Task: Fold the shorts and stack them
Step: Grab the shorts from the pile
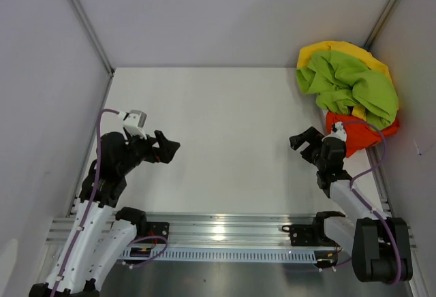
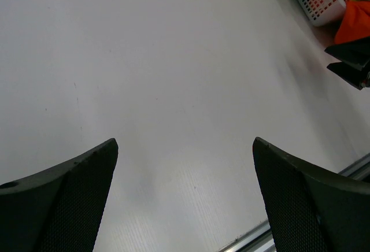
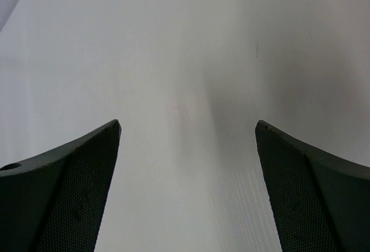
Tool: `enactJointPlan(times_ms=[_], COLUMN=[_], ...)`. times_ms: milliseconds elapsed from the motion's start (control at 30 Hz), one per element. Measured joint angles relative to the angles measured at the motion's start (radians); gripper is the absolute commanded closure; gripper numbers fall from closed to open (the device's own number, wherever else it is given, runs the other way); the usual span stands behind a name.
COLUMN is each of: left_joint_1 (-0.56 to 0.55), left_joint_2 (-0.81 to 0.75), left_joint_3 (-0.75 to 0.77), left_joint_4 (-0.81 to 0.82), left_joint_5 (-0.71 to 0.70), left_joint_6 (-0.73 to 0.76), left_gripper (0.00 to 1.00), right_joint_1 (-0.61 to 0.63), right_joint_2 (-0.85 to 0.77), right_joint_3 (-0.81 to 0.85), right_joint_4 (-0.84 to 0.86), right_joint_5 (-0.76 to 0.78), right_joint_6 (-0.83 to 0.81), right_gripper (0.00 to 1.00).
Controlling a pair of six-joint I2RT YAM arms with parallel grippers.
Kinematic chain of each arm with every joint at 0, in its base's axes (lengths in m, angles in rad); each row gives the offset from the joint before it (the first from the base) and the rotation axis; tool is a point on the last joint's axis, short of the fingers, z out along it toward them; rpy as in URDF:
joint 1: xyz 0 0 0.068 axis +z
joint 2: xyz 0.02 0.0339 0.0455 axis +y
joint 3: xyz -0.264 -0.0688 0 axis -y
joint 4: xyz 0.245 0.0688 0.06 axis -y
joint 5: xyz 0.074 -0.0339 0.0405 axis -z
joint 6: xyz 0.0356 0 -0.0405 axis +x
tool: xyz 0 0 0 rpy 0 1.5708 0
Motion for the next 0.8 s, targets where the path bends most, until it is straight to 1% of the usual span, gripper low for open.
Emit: enactJointPlan(times_ms=[267, 367, 467, 533, 600, 700, 800], left_joint_1=[-0.002, -0.005, -0.009, -0.01, -0.01, -0.01, -0.01], left_joint_2=[-0.001, -0.003, -0.014, -0.021, -0.027, -0.026, -0.026], left_joint_3=[0.0, 0.0, 0.0, 0.0, 0.0, 0.0, 0.0], left_joint_4=[-0.001, -0.002, -0.002, -0.002, -0.001, -0.002, -0.002], left_joint_5=[0.0, 0.0, 0.0, 0.0, 0.0, 0.001, 0.0], left_joint_6=[0.0, 0.0, 0.0, 0.0, 0.0, 0.0, 0.0], left_gripper=[0.01, 0.01, 0.01, 0.01, 0.01, 0.01, 0.01], right_joint_1=[0.0, -0.001, -0.017, -0.062, -0.131, -0.246, -0.353], right_joint_2=[-0.012, -0.061, -0.107, -0.12, -0.118, -0.098, -0.029], right_joint_3=[0.009, 0.023, 0.075, 0.143, 0.219, 0.287, 0.308], right_joint_4=[-0.024, -0.056, -0.12, -0.185, -0.237, -0.253, -0.244], right_joint_5=[0.003, 0.023, 0.057, 0.069, 0.07, 0.037, -0.04], right_joint_6=[-0.008, -0.014, -0.013, -0.01, -0.006, 0.01, 0.051], right_gripper=[0.01, 0.01, 0.0, 0.0, 0.01, 0.01, 0.01])
